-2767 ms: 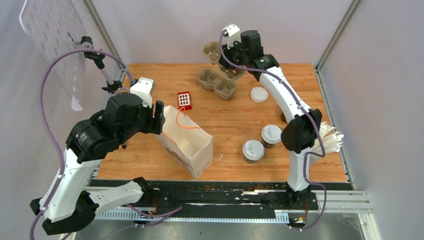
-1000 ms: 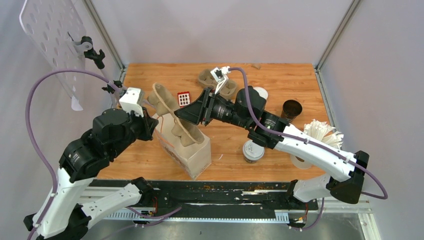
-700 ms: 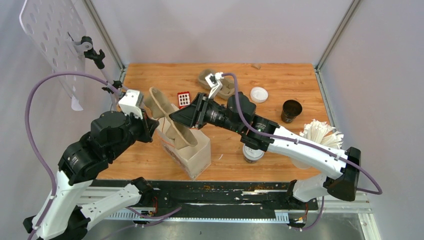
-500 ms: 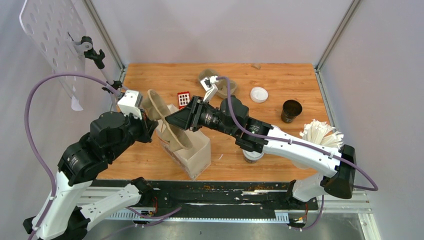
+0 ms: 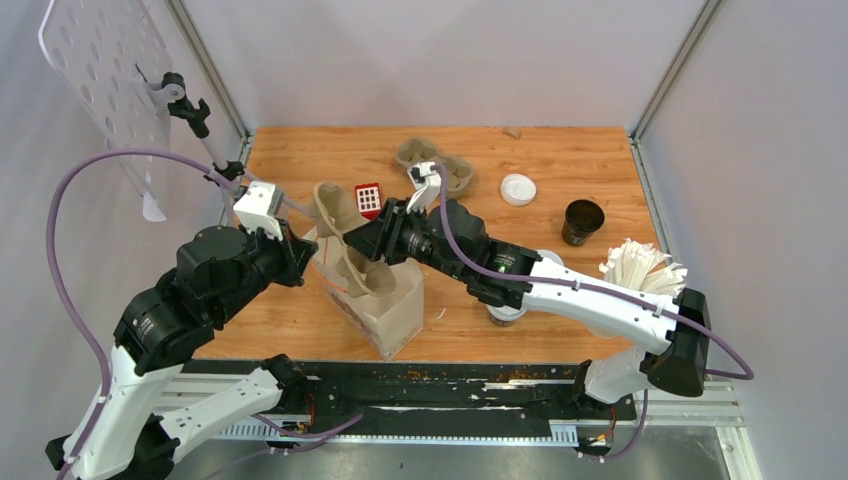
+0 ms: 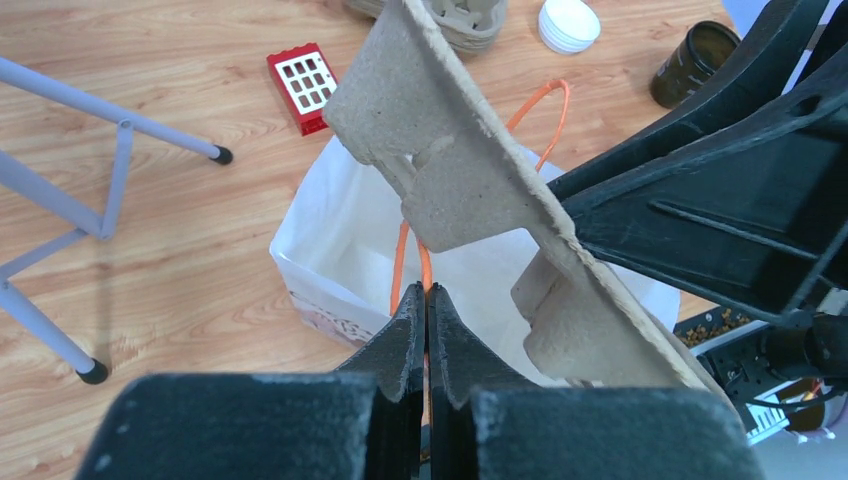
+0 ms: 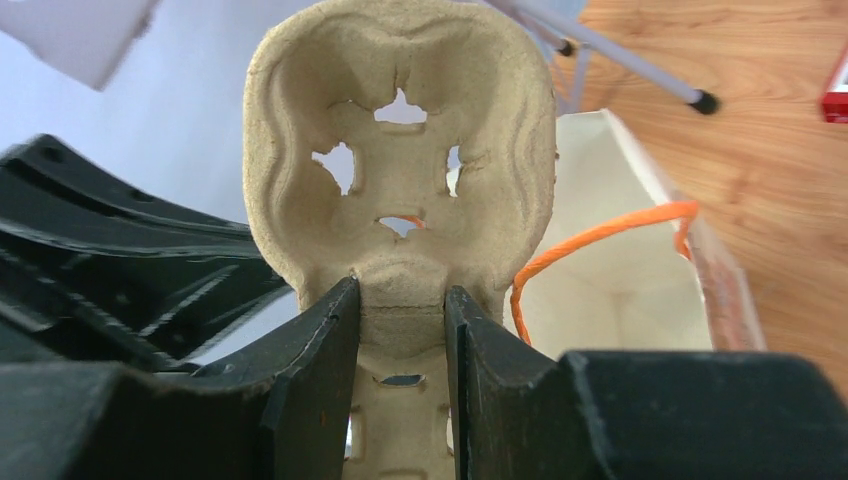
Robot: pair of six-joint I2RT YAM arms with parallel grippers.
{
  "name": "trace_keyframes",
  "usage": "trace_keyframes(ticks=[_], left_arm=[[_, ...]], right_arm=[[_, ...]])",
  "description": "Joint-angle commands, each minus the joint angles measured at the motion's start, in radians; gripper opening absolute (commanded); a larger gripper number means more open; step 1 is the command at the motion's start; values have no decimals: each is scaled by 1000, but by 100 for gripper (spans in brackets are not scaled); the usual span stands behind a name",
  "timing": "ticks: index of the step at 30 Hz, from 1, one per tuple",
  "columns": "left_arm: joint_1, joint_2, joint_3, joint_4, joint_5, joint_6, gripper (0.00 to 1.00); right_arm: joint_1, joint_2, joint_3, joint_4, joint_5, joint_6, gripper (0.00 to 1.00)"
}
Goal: Pack the takeout coffee
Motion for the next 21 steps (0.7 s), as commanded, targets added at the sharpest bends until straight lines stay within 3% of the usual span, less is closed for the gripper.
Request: trace_keyframes(ticks=[1, 12, 16, 21], left_arm=[[-2, -6, -5, 48, 8, -5, 0], [-2, -6, -11, 64, 30, -15, 0], [-3, -7, -10, 71, 41, -24, 0], [-2, -8, -19, 70, 39, -26, 0]], right_arm=[[6, -23, 39, -130, 95, -152, 28], [59, 98, 269, -471, 140, -411, 28], [89, 146, 363, -594, 229, -436, 28], [104, 142, 363, -616, 294, -431, 28]])
